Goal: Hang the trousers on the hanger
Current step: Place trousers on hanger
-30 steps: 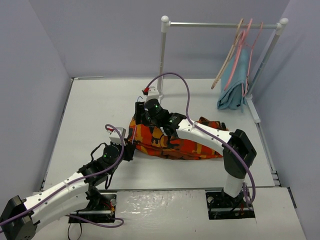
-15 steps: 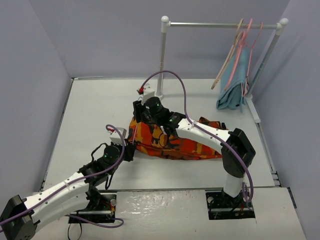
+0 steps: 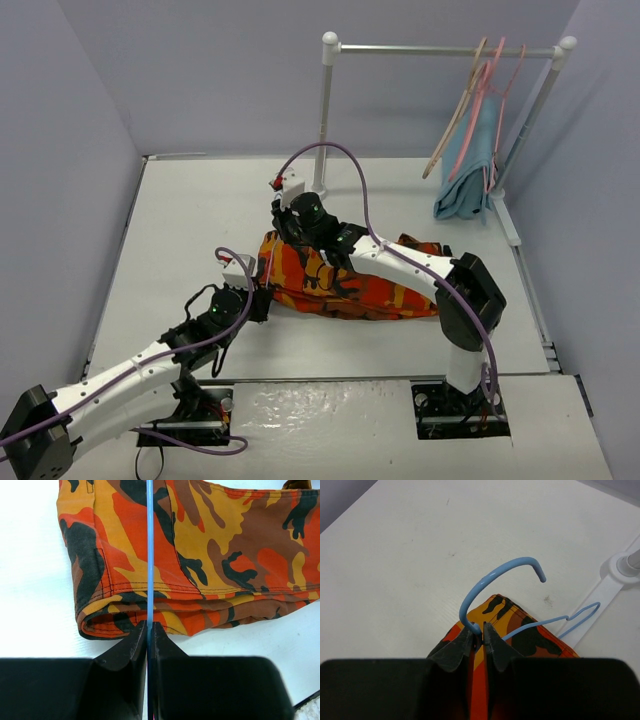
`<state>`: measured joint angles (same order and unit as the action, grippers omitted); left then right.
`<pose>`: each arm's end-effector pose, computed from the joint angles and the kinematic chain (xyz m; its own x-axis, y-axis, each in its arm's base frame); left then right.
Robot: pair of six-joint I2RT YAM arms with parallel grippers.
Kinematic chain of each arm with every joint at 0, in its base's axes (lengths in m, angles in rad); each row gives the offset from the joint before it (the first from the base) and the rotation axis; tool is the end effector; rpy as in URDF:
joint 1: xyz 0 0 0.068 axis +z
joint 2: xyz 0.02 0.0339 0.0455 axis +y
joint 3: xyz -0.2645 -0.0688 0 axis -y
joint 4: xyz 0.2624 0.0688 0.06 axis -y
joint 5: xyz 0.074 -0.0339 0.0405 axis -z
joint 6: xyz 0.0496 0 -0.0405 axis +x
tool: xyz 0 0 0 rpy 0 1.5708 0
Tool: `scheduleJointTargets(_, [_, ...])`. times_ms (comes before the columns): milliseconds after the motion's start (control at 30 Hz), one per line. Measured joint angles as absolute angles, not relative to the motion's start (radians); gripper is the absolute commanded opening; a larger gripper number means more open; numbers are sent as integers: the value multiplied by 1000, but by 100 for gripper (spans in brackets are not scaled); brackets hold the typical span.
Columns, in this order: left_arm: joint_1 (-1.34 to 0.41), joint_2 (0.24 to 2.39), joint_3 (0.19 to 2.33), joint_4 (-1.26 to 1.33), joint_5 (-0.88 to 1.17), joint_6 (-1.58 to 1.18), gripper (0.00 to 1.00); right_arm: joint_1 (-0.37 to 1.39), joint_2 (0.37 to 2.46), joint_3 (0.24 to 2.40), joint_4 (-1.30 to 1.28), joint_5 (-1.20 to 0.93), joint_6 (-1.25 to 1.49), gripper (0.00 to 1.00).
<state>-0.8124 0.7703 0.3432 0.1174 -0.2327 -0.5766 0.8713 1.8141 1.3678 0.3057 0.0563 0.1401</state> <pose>0.1529 -0.1448 0.2063 -0.4785 -0.2663 -0.8368 0.3513 0.8153 -0.4603 0.3038 0.3568 0.2938 -0.1910 -0.0105 -0.9815 -0.7084 0.6937 0.1305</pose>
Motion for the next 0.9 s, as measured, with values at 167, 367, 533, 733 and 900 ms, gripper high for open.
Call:
scheduleJointTargets(167, [-812, 772, 363, 102, -225, -583, 44, 867, 1814, 1365, 317, 60, 107, 0])
scheduleJointTargets(367, [-817, 769, 461, 1, -204, -632, 74, 851, 1786, 1315, 331, 11, 78, 0])
scheduleJointTargets(533, [-810, 742, 579, -146, -236, -689, 77, 821, 1725, 1258, 336, -60, 66, 0])
scheduleJointTargets(733, [-644, 752, 653, -293, -186, -768, 78, 793, 1656, 1213, 331, -145, 66, 0])
scheduleJointTargets(900, [-405, 888, 654, -307, -5, -829, 78, 791, 1643, 1194, 332, -194, 65, 0])
